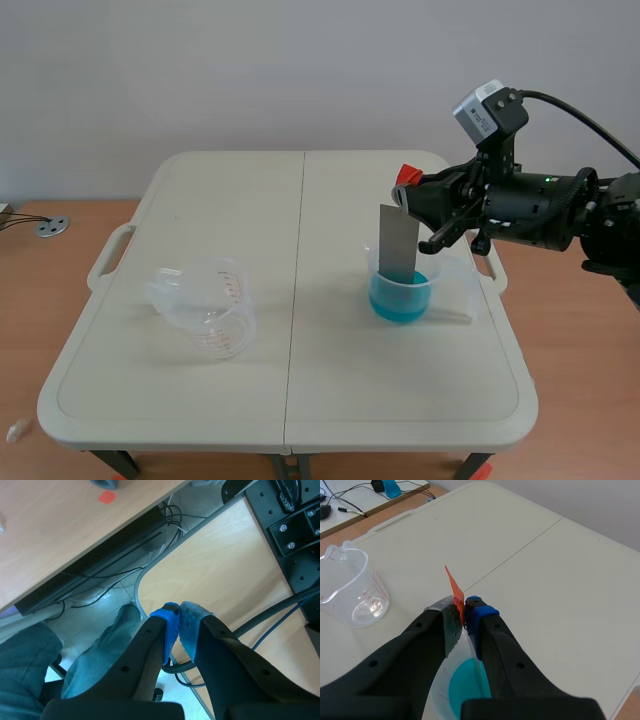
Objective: Hold the metal plate by the orange handle, dip it into the blue solution, take it out and point at it, then put the plate back in the beaker on the left.
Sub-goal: 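Hold the plate still in the solution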
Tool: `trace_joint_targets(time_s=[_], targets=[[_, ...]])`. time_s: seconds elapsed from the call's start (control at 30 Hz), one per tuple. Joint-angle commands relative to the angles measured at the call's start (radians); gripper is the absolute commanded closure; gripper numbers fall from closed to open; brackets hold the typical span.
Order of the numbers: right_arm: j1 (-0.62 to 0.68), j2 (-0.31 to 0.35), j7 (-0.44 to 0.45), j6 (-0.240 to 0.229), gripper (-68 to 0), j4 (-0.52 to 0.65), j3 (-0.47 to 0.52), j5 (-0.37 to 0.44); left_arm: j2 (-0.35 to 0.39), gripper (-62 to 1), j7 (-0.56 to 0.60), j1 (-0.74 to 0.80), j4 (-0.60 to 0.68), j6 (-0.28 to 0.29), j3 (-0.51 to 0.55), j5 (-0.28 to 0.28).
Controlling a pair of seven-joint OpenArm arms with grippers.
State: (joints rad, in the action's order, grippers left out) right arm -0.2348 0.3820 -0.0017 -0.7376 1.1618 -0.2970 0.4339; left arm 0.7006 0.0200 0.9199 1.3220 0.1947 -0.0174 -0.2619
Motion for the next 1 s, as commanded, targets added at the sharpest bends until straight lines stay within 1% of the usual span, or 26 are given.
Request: trace_joint_targets(time_s=[0.0,0.87,0.97], targets=[[-0.011,0.006,-0.005,-0.008,-1.3,-0.003,-0.005,-0.005,-0.008,-1.8,0.006,0.008,0.019,0.003,0.005,-0.003],[-0.011,0.008,-0.006,-0.008,-1.3,-0.003,-0.005,-0.008,-0.008,-1.8,0.006,0.008,0.019,0.003,0.005,-0.003],[-0.011,0.009,0.01,-0.008,-1.3,-0.003,-0.005,-0.006,-0.008,-1.8,0.006,0.008,0.019,0.003,0.005,-0.003]])
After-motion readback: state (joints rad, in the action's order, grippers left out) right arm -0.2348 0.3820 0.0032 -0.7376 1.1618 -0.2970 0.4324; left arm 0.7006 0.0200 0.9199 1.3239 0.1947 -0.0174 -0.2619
